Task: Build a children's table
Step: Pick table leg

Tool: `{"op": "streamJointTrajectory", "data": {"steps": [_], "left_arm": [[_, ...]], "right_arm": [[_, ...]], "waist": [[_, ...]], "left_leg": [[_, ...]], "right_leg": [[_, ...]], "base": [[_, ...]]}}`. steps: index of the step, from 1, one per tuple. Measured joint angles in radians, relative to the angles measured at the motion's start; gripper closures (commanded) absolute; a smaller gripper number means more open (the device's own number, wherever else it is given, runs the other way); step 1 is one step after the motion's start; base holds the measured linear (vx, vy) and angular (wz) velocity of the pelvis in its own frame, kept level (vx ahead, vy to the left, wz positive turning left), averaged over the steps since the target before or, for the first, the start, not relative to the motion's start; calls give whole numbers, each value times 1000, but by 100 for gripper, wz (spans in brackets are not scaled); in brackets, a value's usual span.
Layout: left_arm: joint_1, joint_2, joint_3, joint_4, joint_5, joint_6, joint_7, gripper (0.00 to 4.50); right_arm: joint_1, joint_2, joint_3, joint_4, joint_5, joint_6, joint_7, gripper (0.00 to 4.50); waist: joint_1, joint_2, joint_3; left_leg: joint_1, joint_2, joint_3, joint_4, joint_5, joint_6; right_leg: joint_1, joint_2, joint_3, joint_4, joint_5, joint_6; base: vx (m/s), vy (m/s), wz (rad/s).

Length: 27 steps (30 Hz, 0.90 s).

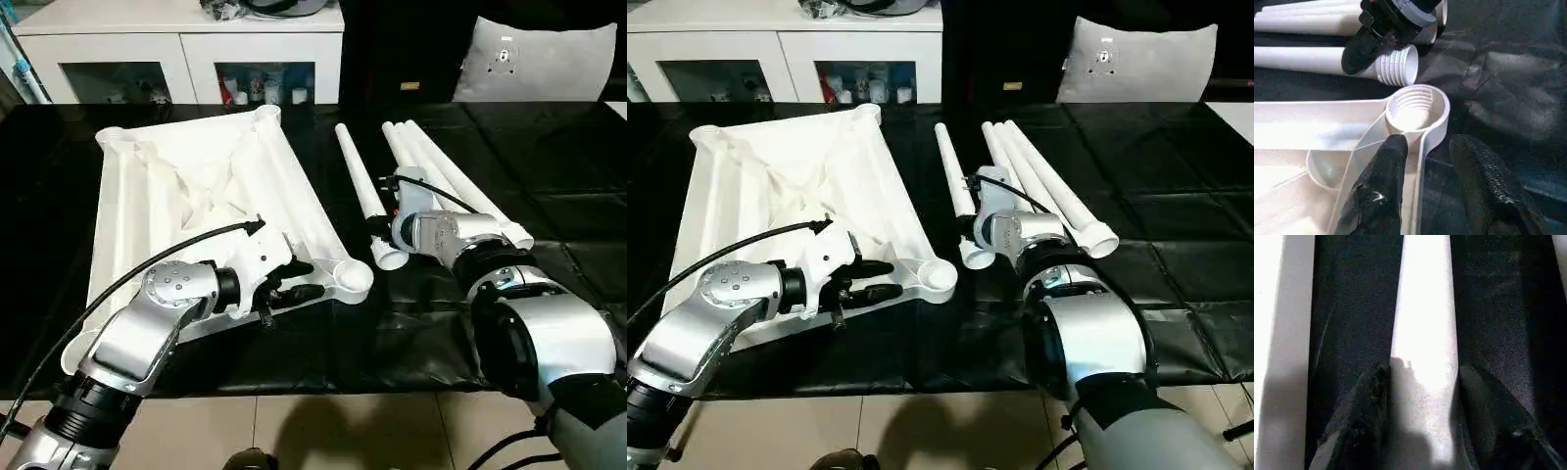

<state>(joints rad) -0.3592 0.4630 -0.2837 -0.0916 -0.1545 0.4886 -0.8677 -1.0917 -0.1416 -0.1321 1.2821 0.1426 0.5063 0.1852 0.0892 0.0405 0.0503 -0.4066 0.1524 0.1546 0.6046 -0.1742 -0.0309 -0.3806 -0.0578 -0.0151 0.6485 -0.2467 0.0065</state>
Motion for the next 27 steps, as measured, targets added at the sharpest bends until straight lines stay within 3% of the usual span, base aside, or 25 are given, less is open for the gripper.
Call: {"op": "streamJointTrajectory", "data": {"steps": [4,9,15,16,18,21,27], "left_arm": [[0,-16,4,0,0,-14,21,273],[-2,-69,33,12,2,-49,90,273],[-43,-151,101,83,1,-78,207,273],[-55,-164,117,90,-3,-78,224,246],[-104,-216,166,115,-31,-74,272,240],[-165,-269,229,119,-88,-64,327,214],[-217,-366,311,138,-199,2,377,160]], "right_arm": [[14,-5,-49,14,25,-63,1,266],[55,-9,-65,8,28,-209,35,266],[77,-20,-174,-69,144,-244,195,266],[83,-20,-180,-92,162,-253,230,266],[138,-24,-200,-185,217,-277,367,266],[223,-20,-228,-292,303,-261,528,266],[400,-18,-254,-540,456,-117,733,267]], "waist": [[-1,0,0],[-1,0,0],[0,1,1],[1,1,1],[9,1,1],[20,1,1],[38,1,1]], "left_leg": [[0,1,1,0,0,0],[-1,2,2,0,1,1],[-4,2,3,1,4,7],[-4,3,3,2,4,7],[-5,3,3,3,4,9],[-9,4,3,7,3,12],[-15,5,3,16,1,17]], "right_leg": [[0,0,0,0,0,0],[-1,0,0,0,1,0],[-3,0,-1,0,2,0],[-3,0,-1,0,2,0],[-2,0,-2,-1,2,-1],[-3,0,-2,0,3,-1],[-6,0,-2,0,6,-3]], "base": [[0,0,0],[0,0,0],[0,0,0],[0,0,0],[0,0,0],[0,0,0],[0,0,0]]}}
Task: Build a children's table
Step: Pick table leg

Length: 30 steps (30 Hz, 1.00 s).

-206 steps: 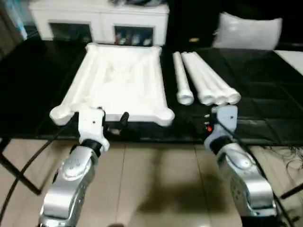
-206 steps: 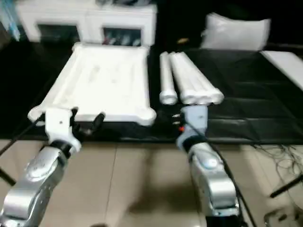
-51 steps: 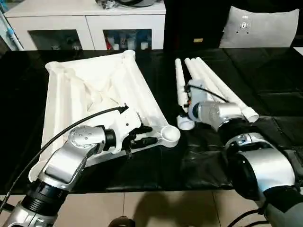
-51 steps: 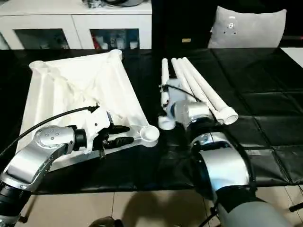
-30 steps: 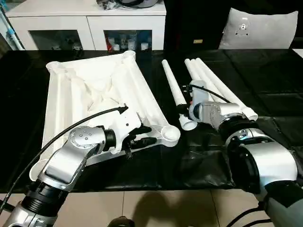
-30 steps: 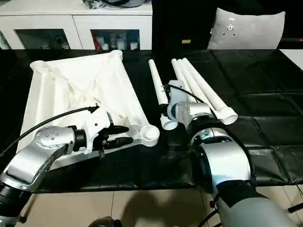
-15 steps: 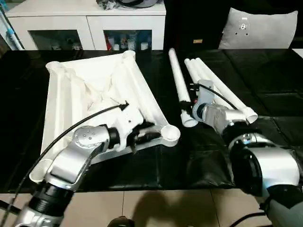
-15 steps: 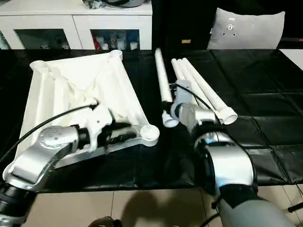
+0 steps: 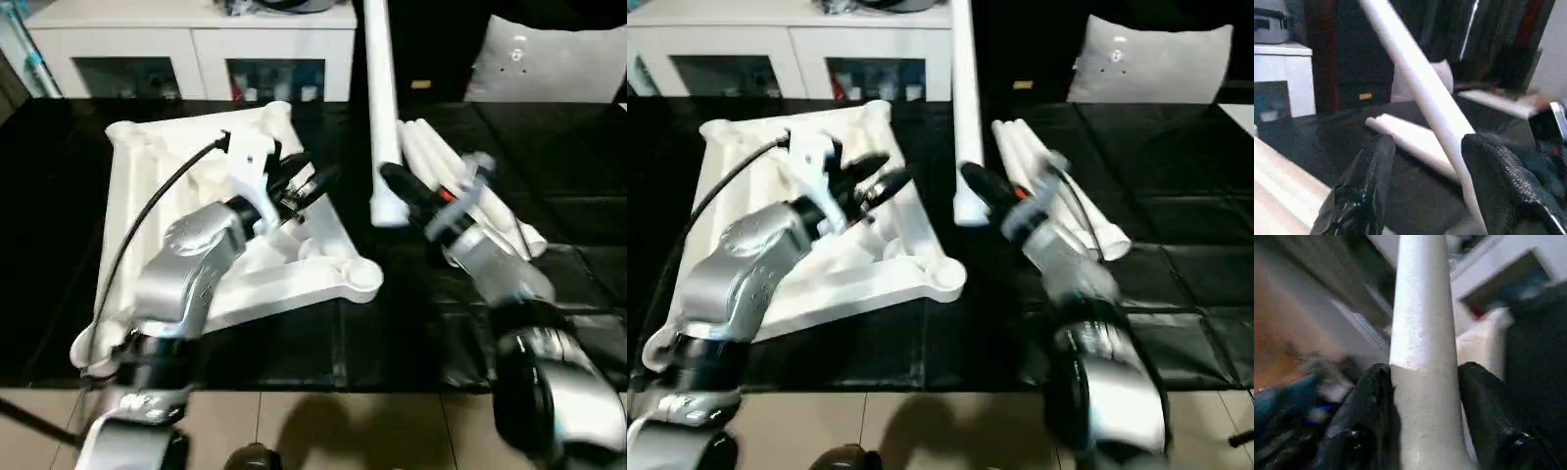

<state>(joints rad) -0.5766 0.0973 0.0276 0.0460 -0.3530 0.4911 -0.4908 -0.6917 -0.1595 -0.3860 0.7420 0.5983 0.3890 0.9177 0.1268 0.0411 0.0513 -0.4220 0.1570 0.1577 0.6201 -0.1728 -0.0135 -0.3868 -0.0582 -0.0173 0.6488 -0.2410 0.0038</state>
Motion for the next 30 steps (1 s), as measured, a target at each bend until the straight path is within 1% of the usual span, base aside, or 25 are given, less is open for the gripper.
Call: {"op": "streamJointTrajectory", "data": {"steps": [1,2,3,5,6,7,11,12,13,14,17,20,22,24,26,28,30], "left_arm": [[-18,-27,17,5,-35,23,6,151],[-39,-57,43,4,-82,45,13,142],[-57,-77,57,3,-114,59,18,142],[-97,-110,82,-1,-180,94,25,122],[-110,-120,85,-3,-201,103,26,122],[-117,-128,85,-4,-215,110,25,100],[-121,-138,84,-2,-235,126,24,82],[-122,-142,85,-2,-241,134,23,62],[-123,-145,84,-2,-243,142,23,55],[-123,-147,84,-3,-244,150,23,51],[-126,-147,85,-3,-256,162,25,45],[-137,-147,85,-3,-274,161,26,45],[-138,-146,83,-3,-270,151,27,74],[-138,-143,80,-2,-251,130,33,86],[-137,-123,52,-1,-189,86,39,113],[-137,-108,13,9,-114,24,58,121],[-137,-112,-6,30,-56,-32,98,129]], "right_arm": [[40,-3,2,-68,35,38,28,267],[87,-1,4,-151,79,82,71,267],[115,1,14,-199,105,109,99,267],[159,1,54,-281,138,158,151,267],[171,2,70,-306,148,175,168,267],[178,3,81,-323,156,190,181,267],[191,0,88,-385,193,242,205,267],[197,0,89,-406,197,253,205,267],[204,0,92,-425,204,265,205,267],[213,0,96,-442,215,277,204,267],[216,-1,106,-459,221,287,203,267],[216,-2,119,-469,223,285,199,267],[216,0,130,-470,195,257,178,267],[216,4,143,-475,166,221,157,267],[216,24,163,-502,114,158,115,267],[215,49,187,-515,53,80,61,267],[215,77,213,-517,-9,5,5,267]], "waist": [[5,-1,0],[16,-1,1],[19,-1,1],[21,-1,1],[21,-1,0],[21,-1,1],[17,-1,1],[17,-1,1],[17,-1,1],[17,-1,1],[17,-2,1],[17,-2,1],[16,-2,1],[16,-3,2],[15,-4,2],[14,-4,2],[14,-4,3]], "left_leg": [[-1,0,0,0,0,0],[0,0,0,1,0,0],[0,0,1,1,0,1],[0,0,2,1,2,2],[0,0,2,1,2,2],[1,0,2,1,2,2],[1,0,3,1,1,-1],[1,0,4,1,1,-1],[1,0,4,1,1,-1],[1,0,4,0,1,-1],[1,0,4,0,1,-1],[1,0,4,-1,1,-1],[1,0,4,-1,1,-2],[1,0,5,-2,1,-2],[1,0,5,-4,2,-4],[1,0,5,-6,3,-5],[1,0,5,-8,3,-6]], "right_leg": [[0,0,0,0,1,-1],[0,0,0,0,1,-1],[0,0,0,0,1,-1],[0,-1,0,0,3,-2],[1,-1,0,-1,3,-3],[1,-1,0,-1,3,-2],[1,-2,1,-2,5,-1],[1,-2,1,-2,6,0],[1,-3,1,-3,6,0],[1,-3,1,-3,6,0],[1,-3,1,-3,6,0],[1,-3,1,-3,6,0],[1,-3,1,-4,6,0],[0,-3,1,-4,6,0],[0,-3,1,-4,6,3],[-1,-2,1,-5,6,5],[-2,-2,1,-5,6,6]], "base": [[0,0,0],[0,0,0],[0,0,0],[0,0,0],[0,0,0],[0,0,0],[0,0,0],[0,0,0],[0,0,0],[0,0,0],[0,0,0],[0,0,0],[0,0,0],[0,0,0],[0,0,0],[0,0,0],[0,0,0]]}}
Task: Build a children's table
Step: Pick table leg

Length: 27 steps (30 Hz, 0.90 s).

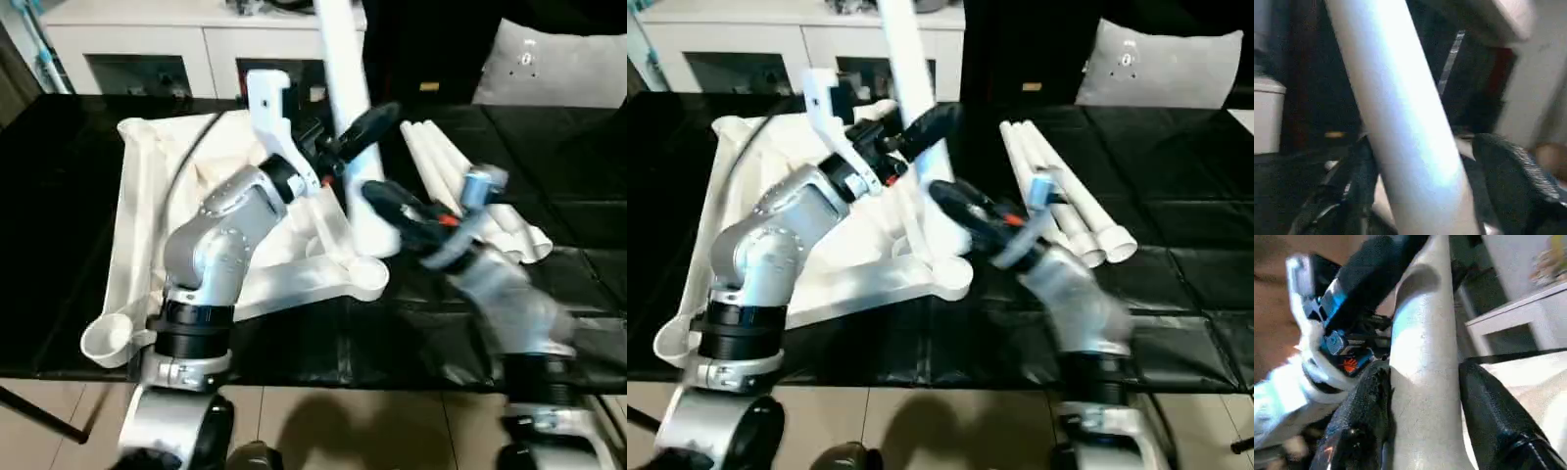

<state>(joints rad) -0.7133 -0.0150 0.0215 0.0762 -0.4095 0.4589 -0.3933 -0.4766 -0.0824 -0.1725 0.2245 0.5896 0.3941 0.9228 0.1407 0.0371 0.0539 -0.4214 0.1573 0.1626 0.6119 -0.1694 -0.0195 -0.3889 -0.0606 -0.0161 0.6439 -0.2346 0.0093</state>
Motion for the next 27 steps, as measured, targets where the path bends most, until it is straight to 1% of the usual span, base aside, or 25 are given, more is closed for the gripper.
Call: {"op": "streamJointTrajectory", "data": {"steps": [1,2,4,5,6,8,14,19,27], "left_arm": [[0,-5,-10,8,23,-23,16,151],[0,-5,-22,13,45,-46,31,162],[0,-8,-39,21,82,-83,56,167],[0,-15,-43,29,107,-106,79,194],[0,-21,-48,37,125,-125,96,194],[0,-31,-54,54,152,-157,121,208],[0,-35,-89,62,189,-204,128,250],[0,-37,-95,85,200,-226,130,260],[0,-45,-82,99,193,-231,138,262]], "right_arm": [[0,11,14,0,-26,-31,-26,267],[0,21,23,1,-50,-61,-44,267],[0,34,37,3,-84,-108,-70,267],[0,40,44,11,-103,-142,-85,267],[0,47,47,17,-121,-168,-98,267],[0,61,53,25,-146,-204,-122,267],[0,70,71,29,-187,-265,-159,267],[0,68,79,56,-204,-308,-165,267],[0,60,93,57,-219,-320,-184,268]], "waist": [[2,0,0],[3,0,0],[2,0,0],[2,0,0],[1,0,0],[-1,0,0],[-2,0,0],[-2,0,0],[-2,0,0]], "left_leg": [[0,0,0,-1,0,0],[0,0,0,-2,0,0],[0,0,1,-3,0,0],[0,0,1,-3,0,0],[-1,0,2,-3,0,0],[-1,0,2,-4,0,0],[-1,0,2,-4,0,0],[-1,0,3,-3,0,0],[-1,0,3,-3,0,1]], "right_leg": [[0,0,0,0,0,0],[0,0,0,-1,0,0],[0,0,0,-3,0,0],[0,0,0,-4,0,0],[0,0,0,-4,0,1],[-1,0,0,-4,1,1],[-1,0,1,-4,1,1],[-1,0,1,-3,1,2],[-1,0,1,-3,1,2]], "base": [[0,0,0],[0,0,0],[0,0,0],[0,0,0],[0,0,0],[0,0,0],[0,0,0],[0,0,0],[0,0,0]]}}
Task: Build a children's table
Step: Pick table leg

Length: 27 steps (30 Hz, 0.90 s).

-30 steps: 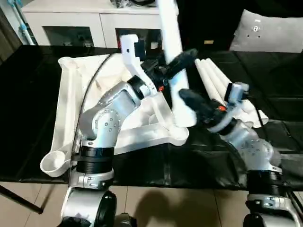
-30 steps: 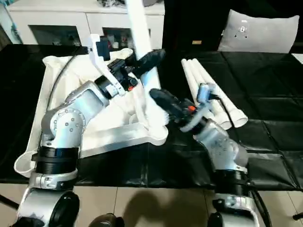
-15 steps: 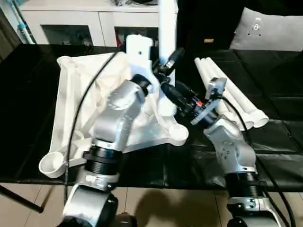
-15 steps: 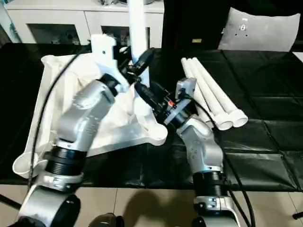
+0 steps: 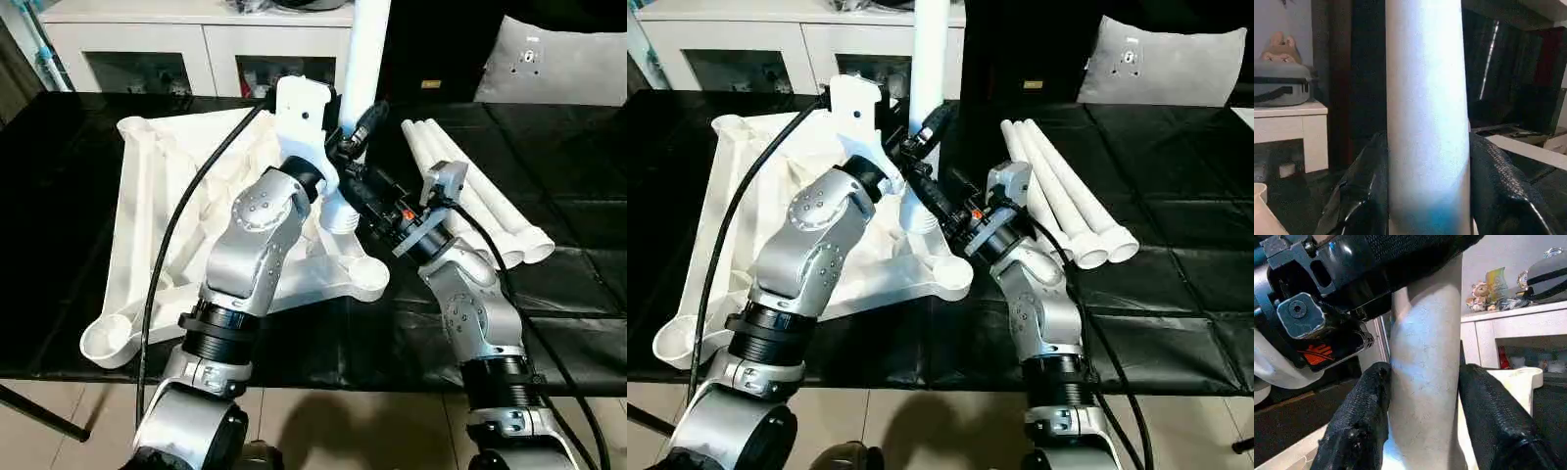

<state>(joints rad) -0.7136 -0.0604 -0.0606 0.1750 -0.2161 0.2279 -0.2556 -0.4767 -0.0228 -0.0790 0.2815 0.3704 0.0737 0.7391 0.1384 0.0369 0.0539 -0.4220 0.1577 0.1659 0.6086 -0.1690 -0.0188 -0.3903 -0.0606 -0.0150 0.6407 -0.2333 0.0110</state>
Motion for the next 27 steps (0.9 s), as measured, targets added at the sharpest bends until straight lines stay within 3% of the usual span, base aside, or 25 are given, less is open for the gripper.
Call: {"op": "streamJointTrajectory", "data": {"steps": [2,7,13,15,18,22,24,27], "left_arm": [[-5,3,9,18,-16,-1,-1,262],[-12,63,47,63,-18,8,-15,262],[-17,139,80,73,-76,90,-142,262],[-26,153,71,74,-109,127,-200,262],[-32,158,77,69,-177,181,-264,262],[-38,148,103,39,-306,285,-352,262],[-40,129,130,7,-402,349,-396,262],[-44,113,157,-33,-504,404,-434,262]], "right_arm": [[0,-5,9,0,-17,-6,-11,212],[0,-37,35,-20,-4,12,45,156],[2,-119,-3,-85,108,165,111,115],[-4,-151,-35,-78,172,260,113,95],[-19,-225,-82,-76,222,342,135,67],[-6,-283,-92,-114,313,472,210,28],[13,-301,-99,-155,399,555,257,23],[17,-314,-111,-183,462,613,290,2]], "waist": [[0,0,0],[-5,-1,0],[5,-1,1],[7,-2,1],[5,-2,1],[4,-2,1],[5,-2,1],[5,-2,1]], "left_leg": [[0,0,0,0,0,0],[0,0,0,0,0,1],[0,0,1,1,3,4],[0,0,1,1,3,4],[0,0,3,1,3,4],[0,0,3,1,3,4],[0,1,3,1,3,4],[0,1,3,2,3,4]], "right_leg": [[0,0,0,0,0,0],[0,0,0,1,0,1],[0,0,0,1,0,0],[0,-1,0,1,1,0],[0,-1,1,1,2,0],[-1,-1,1,2,2,0],[-2,-1,1,3,2,-1],[-2,-1,1,5,2,-1]], "base": [[0,0,0],[0,0,0],[0,0,0],[0,0,0],[0,0,0],[0,0,0],[0,0,0],[0,0,0]]}}
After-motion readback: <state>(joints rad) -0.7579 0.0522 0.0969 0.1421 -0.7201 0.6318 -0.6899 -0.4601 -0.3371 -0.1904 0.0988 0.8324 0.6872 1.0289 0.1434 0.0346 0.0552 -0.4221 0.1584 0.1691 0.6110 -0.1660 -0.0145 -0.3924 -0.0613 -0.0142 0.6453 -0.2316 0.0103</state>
